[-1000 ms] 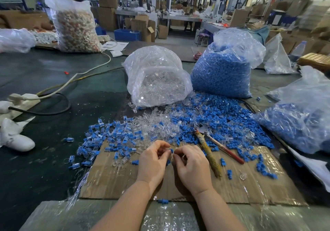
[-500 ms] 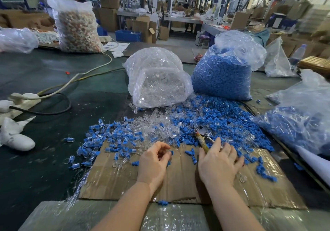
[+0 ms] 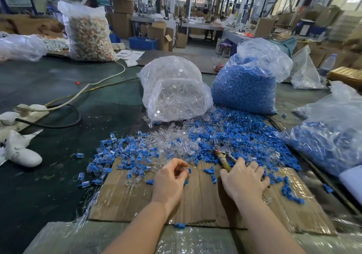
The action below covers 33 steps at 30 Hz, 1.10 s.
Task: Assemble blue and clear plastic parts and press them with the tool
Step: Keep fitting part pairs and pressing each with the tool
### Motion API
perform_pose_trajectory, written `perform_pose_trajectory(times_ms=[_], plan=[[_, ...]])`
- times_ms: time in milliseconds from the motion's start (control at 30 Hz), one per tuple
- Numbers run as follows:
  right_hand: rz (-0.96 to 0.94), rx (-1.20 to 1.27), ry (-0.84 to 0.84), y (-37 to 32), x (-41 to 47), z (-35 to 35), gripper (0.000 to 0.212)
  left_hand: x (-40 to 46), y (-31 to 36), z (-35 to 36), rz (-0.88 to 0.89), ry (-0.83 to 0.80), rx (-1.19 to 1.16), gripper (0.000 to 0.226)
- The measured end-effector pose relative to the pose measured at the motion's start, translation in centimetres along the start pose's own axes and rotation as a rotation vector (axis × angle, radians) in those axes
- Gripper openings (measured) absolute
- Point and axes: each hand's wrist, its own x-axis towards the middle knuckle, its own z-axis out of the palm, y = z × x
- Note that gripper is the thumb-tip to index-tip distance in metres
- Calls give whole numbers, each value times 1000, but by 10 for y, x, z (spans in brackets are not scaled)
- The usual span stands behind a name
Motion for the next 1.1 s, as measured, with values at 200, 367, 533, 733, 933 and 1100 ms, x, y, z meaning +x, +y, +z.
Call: perform_pose_trajectory(times_ms=[200,367,533,733,933,1100], plan=[[-86,-104,101,1,-4,2,42,0,1,0,-15,-2,6,28],[-167,-123,130,2,-5,-6,37,1,3,-1,-46,-4,2,26],[-357,95,-23,-3,-9,-26,27,10,14,-4,-177,12,-172,17],[-331,680,-480,-16,-25,-43,24,23,34,-9,-427,34,-558,11],[-266,782,-700,-13,-33,-47,8,31,38,-15,-485,50,-539,10],[-213,791,-771,-16,-34,-45,15,35,38,-19,-468,80,-472,10]])
